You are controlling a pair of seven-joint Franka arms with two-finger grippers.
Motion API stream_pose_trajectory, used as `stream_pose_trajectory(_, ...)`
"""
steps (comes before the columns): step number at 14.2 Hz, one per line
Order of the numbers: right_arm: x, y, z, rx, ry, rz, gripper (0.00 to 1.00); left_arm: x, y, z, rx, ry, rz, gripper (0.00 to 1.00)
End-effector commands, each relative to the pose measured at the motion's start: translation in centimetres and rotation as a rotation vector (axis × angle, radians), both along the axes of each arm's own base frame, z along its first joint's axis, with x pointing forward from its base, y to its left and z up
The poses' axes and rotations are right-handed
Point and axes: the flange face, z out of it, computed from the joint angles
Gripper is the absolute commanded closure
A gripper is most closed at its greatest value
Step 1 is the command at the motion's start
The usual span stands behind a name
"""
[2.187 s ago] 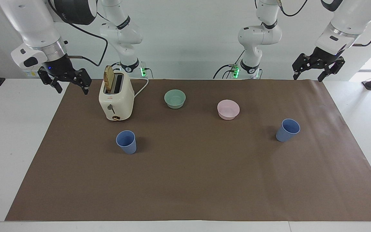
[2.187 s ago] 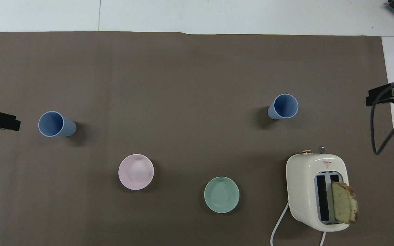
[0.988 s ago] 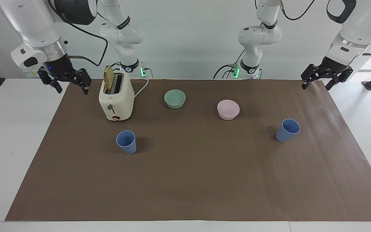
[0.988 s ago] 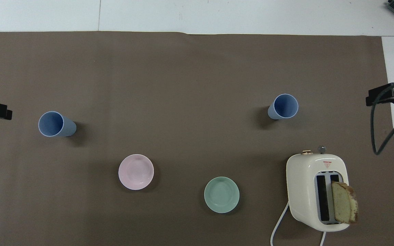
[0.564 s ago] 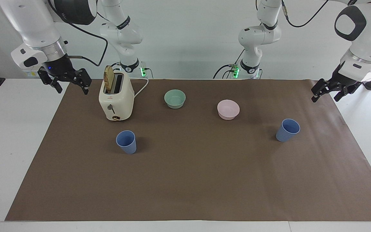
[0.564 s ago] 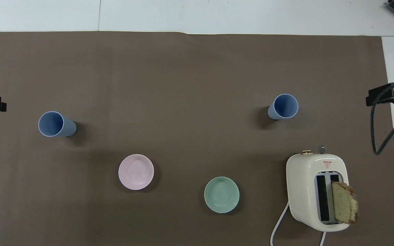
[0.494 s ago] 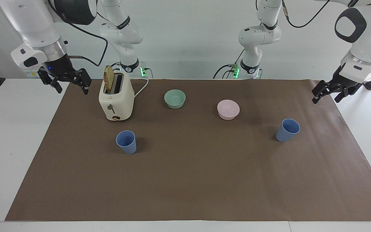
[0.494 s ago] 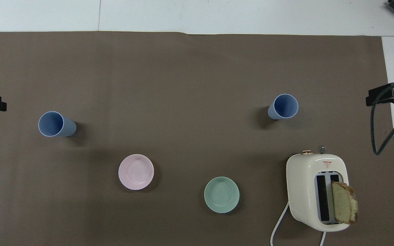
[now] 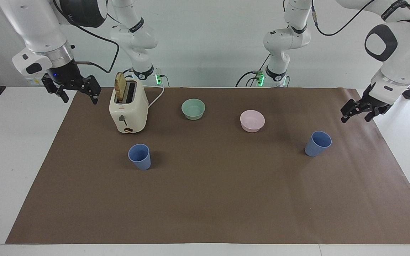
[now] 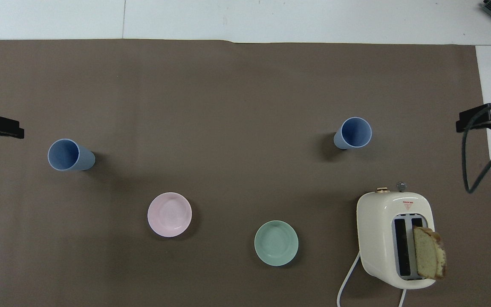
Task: Stack blue cups with both arms
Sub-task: 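Reach the left gripper to the nearer blue cup and grasp it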
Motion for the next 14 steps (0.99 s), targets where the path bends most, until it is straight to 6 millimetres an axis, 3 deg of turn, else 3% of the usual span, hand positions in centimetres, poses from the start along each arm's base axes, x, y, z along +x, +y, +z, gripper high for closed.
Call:
stream_pose_trajectory(1, -0.5, 0.0, 0.2, 0.006, -0.002, -0.004, 0.00, -0.1, 0.1, -3.8, 0.010, -0.003, 0.008, 0.00)
stream_pose_trajectory(4, -0.5, 0.1, 0.2, 0.006, -0.002, -0.002, 0.00, -0.1, 0.6, -8.7, 0.005, 0.014, 0.021, 0.00)
stream_pose_trajectory(7, -0.5, -0.1, 0.2, 0.006, -0.002, -0.005, 0.00, -0.8, 0.7, -11.3, -0.004, 0.059, 0.041, 0.00)
stream_pose_trajectory(14, -0.5, 0.1, 0.2, 0.006, -0.002, -0.002, 0.00, -2.0, 0.0, -14.5, -0.035, 0.093, 0.149, 0.00)
